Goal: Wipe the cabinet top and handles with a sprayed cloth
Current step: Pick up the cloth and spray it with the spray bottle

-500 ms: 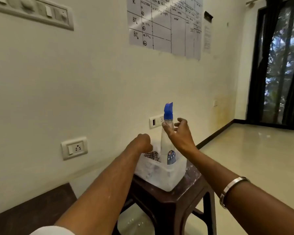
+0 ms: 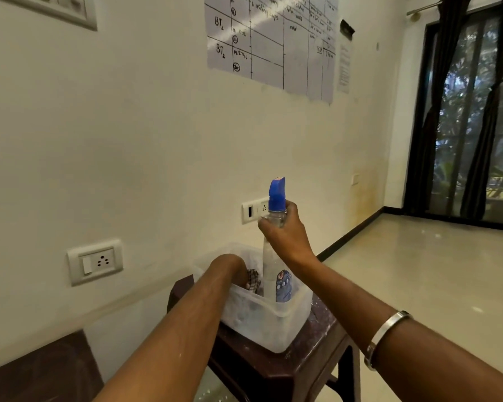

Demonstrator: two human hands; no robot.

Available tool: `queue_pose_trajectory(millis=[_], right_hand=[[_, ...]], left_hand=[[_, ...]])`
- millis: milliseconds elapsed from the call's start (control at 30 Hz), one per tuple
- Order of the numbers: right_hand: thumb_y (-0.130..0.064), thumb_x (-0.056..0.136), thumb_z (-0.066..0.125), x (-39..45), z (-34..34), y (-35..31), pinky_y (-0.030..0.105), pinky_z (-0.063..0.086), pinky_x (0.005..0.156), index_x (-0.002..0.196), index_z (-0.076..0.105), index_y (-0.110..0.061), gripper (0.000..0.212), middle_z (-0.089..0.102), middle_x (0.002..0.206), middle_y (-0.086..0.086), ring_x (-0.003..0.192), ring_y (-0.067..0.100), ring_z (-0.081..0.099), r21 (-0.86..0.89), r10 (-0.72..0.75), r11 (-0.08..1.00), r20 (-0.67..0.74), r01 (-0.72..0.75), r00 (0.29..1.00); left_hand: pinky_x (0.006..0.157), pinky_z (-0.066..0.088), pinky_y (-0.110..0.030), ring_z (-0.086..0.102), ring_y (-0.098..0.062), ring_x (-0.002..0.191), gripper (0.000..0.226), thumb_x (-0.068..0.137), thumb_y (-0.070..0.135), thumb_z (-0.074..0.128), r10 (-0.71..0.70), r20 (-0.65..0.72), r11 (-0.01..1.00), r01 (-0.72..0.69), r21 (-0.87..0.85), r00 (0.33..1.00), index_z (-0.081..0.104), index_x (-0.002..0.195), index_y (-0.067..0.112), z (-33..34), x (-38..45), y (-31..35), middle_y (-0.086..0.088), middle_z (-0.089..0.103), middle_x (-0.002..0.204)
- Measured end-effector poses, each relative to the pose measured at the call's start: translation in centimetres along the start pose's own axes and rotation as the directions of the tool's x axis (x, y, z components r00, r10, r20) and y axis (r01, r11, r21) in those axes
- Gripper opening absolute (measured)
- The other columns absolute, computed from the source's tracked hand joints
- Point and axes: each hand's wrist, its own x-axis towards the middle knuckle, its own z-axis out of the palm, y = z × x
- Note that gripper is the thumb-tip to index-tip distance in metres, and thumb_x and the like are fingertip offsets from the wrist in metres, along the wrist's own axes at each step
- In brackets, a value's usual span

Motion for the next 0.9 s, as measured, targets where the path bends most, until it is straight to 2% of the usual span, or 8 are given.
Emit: queue_pose_trajectory(millis=[200,367,533,633,733,800,900], right_hand=[[-0.018,0.086,0.062,0.1,0.2,-0.3,0.038,0.055,0.081,0.123,0.041,-0.018,0.043,0.058,0.094,0.002,0.084,0.022,0.061,-0.003,0.017,1.0,-0.017,-0.017,1.0],[-0.018,0.086,0.063,0.4,0.1,-0.8,0.036,0.054,0.079,0.114,0.046,-0.017,0.032,0.059,0.093,0.004,0.077,0.018,0.057,0.049,0.057,0.997,-0.063,-0.054,0.996],[-0.02,0.088,0.063,0.6,0.5,-1.3,0.026,0.049,0.067,0.101,0.049,-0.017,0.019,0.055,0.082,0.003,0.067,0.014,0.052,0.037,0.04,0.999,-0.147,-0.034,0.988],[-0.024,0.09,0.063,0.4,0.6,-2.4,0.02,0.045,0.062,0.098,0.052,-0.015,0.017,0.053,0.076,-0.001,0.064,0.011,0.049,-0.001,-0.042,0.999,-0.156,0.043,0.987],[-0.028,0.089,0.064,0.7,0.5,-4.9,0.03,0.049,0.066,0.097,0.055,-0.013,0.019,0.055,0.077,0.003,0.066,0.015,0.051,-0.012,-0.106,0.994,-0.157,0.106,0.982],[-0.026,0.089,0.065,1.0,0.3,-6.7,0.038,0.054,0.07,0.097,0.054,-0.015,0.017,0.057,0.079,0.007,0.068,0.021,0.054,-0.001,-0.149,0.989,-0.151,0.151,0.977],[-0.023,0.089,0.065,1.0,-0.2,-9.5,0.037,0.056,0.072,0.1,0.053,-0.017,0.017,0.061,0.084,0.011,0.07,0.025,0.059,0.013,-0.217,0.975,-0.141,0.221,0.966]], left_hand=[[0.1,0.042,-0.036,0.048,-0.028,0.124,0.062,0.084,0.038,0.068,-0.007,0.057,0.995,0.013,-0.099,0.998,0.048,0.137,0.011,-0.4,0.0,-0.5,-0.01,0.049,0.139],[0.102,0.045,-0.041,0.053,-0.031,0.12,0.052,0.086,0.024,0.068,0.058,0.101,0.964,-0.029,-0.264,0.993,0.052,0.131,0.004,-0.7,0.0,-0.2,-0.014,0.053,0.135],[0.1,0.047,-0.041,0.052,-0.032,0.122,0.055,0.086,0.02,0.068,0.098,-0.005,0.893,-0.09,-0.441,0.995,0.047,0.134,0.003,-1.8,-1.3,-0.8,-0.015,0.052,0.136],[0.096,0.05,-0.04,0.056,-0.03,0.117,0.052,0.085,0.019,0.069,0.072,-0.172,0.759,-0.166,-0.63,0.982,0.049,0.13,0.003,-3.4,-2.7,-2.2,-0.014,0.057,0.129],[0.086,0.051,-0.035,0.061,-0.025,0.102,0.038,0.083,0.013,0.07,0.05,-0.356,0.518,-0.329,-0.789,0.933,0.057,0.118,0.006,-4.9,-4.6,-3.9,-0.01,0.064,0.115],[0.078,0.053,-0.032,0.064,-0.021,0.092,0.031,0.083,0.011,0.07,0.019,-0.458,0.34,-0.437,-0.833,0.889,0.059,0.112,0.006,-5.6,-5.9,-4.8,-0.008,0.067,0.108],[0.061,0.05,-0.022,0.063,-0.011,0.08,0.024,0.084,0.013,0.07,-0.041,-0.565,0.151,-0.554,-0.819,0.824,0.058,0.105,0.013,-6.8,-8.2,-5.4,0.002,0.066,0.092]])
